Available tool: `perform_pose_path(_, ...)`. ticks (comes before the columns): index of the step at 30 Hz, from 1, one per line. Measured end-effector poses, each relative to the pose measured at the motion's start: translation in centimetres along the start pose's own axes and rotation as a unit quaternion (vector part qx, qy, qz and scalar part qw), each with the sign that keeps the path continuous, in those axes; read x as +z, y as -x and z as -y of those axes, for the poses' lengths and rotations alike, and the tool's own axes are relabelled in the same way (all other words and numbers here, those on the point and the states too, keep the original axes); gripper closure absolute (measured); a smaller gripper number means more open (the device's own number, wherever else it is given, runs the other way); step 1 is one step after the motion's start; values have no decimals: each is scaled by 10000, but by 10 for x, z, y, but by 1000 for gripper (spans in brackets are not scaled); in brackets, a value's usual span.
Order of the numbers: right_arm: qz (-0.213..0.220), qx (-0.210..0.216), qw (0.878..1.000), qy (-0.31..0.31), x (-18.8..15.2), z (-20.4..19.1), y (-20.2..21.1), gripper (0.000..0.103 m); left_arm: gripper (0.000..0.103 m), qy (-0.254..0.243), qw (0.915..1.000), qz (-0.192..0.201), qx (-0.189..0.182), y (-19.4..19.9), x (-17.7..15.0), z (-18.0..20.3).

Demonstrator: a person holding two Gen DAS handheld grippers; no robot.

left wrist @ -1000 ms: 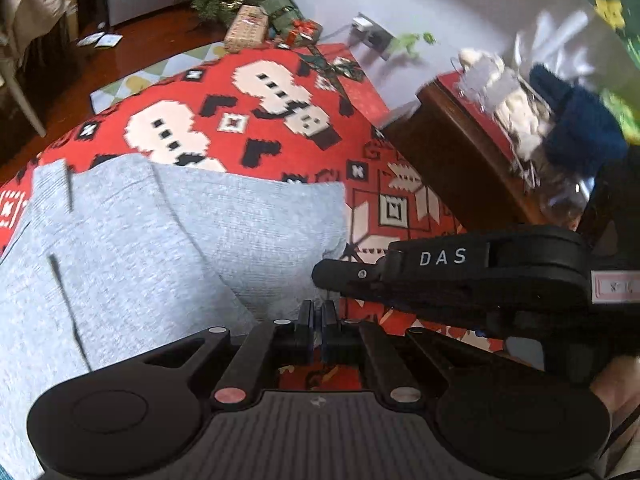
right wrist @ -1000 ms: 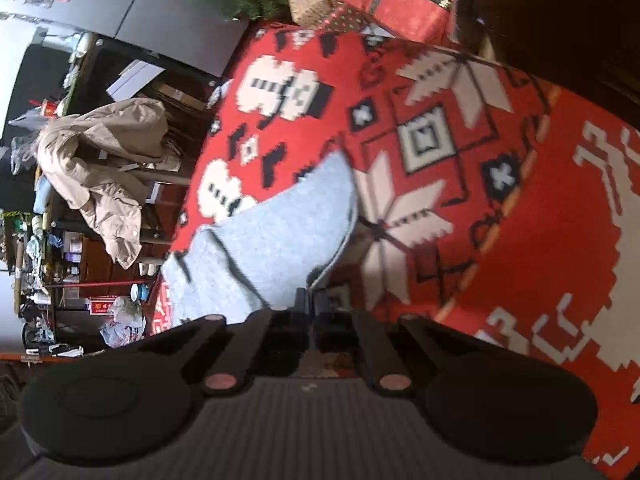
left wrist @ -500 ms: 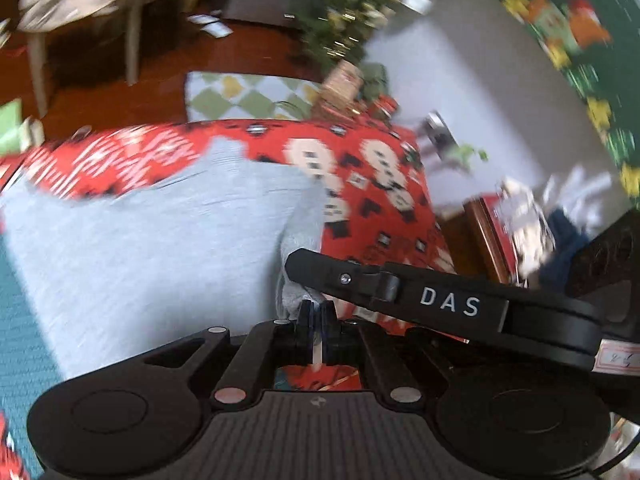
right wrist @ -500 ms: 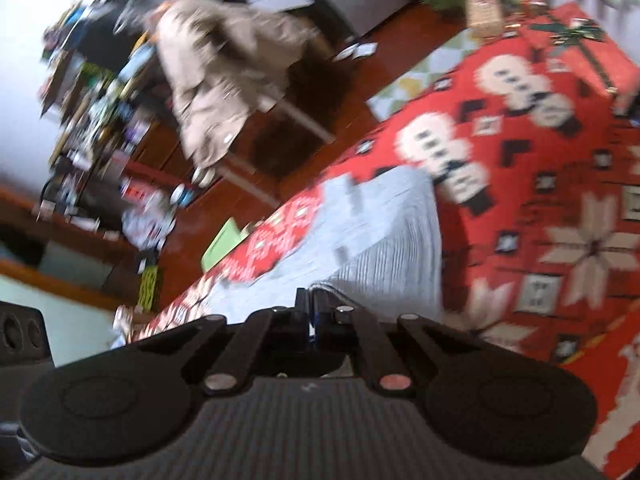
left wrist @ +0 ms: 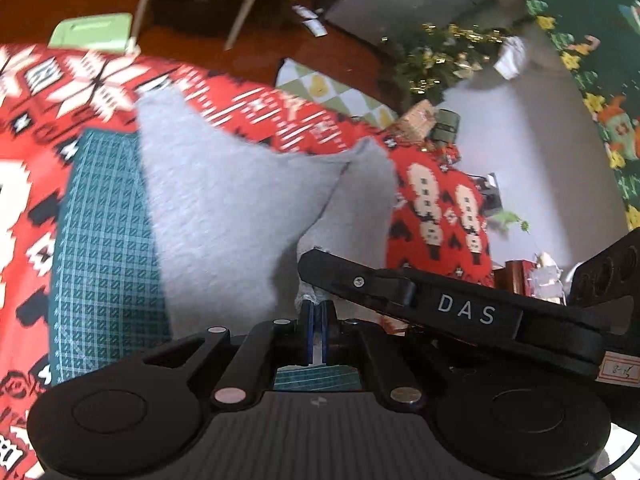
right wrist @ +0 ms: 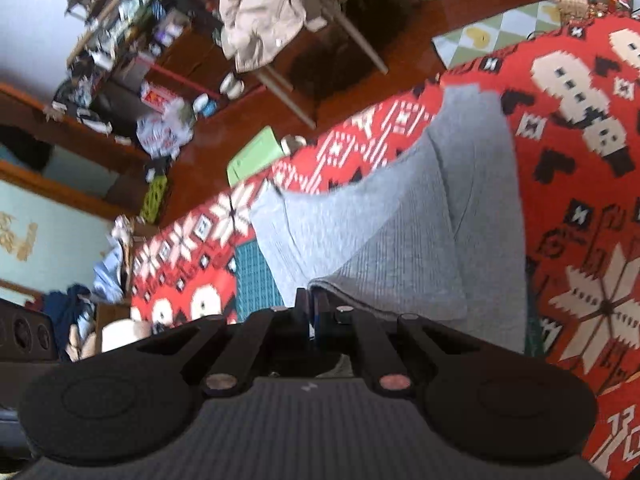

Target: Fold clothes

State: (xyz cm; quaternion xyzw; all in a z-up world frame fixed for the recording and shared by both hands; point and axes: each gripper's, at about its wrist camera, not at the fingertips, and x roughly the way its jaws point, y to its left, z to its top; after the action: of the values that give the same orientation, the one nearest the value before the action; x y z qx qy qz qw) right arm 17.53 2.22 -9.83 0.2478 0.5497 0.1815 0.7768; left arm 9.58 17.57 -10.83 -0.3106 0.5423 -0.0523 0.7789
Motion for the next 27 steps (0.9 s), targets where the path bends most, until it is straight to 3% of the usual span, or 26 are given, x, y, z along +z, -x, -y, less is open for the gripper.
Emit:
perform_pose_path(15, -605, -183, 9976, 269, -21, -3, -47, 100, 99, 274, 9991, -305, 108, -11, -19, -45)
perform_pose_path(21, -569, -307, 9966, 515, -31, -10, -49, 85, 98, 241, 9983, -362, 387, -1, -27, -55)
perform_pose_path(27, -382, -356, 9966, 631, -35, -15, -19, 80, 98, 10, 9983, -222, 548, 23, -28, -57)
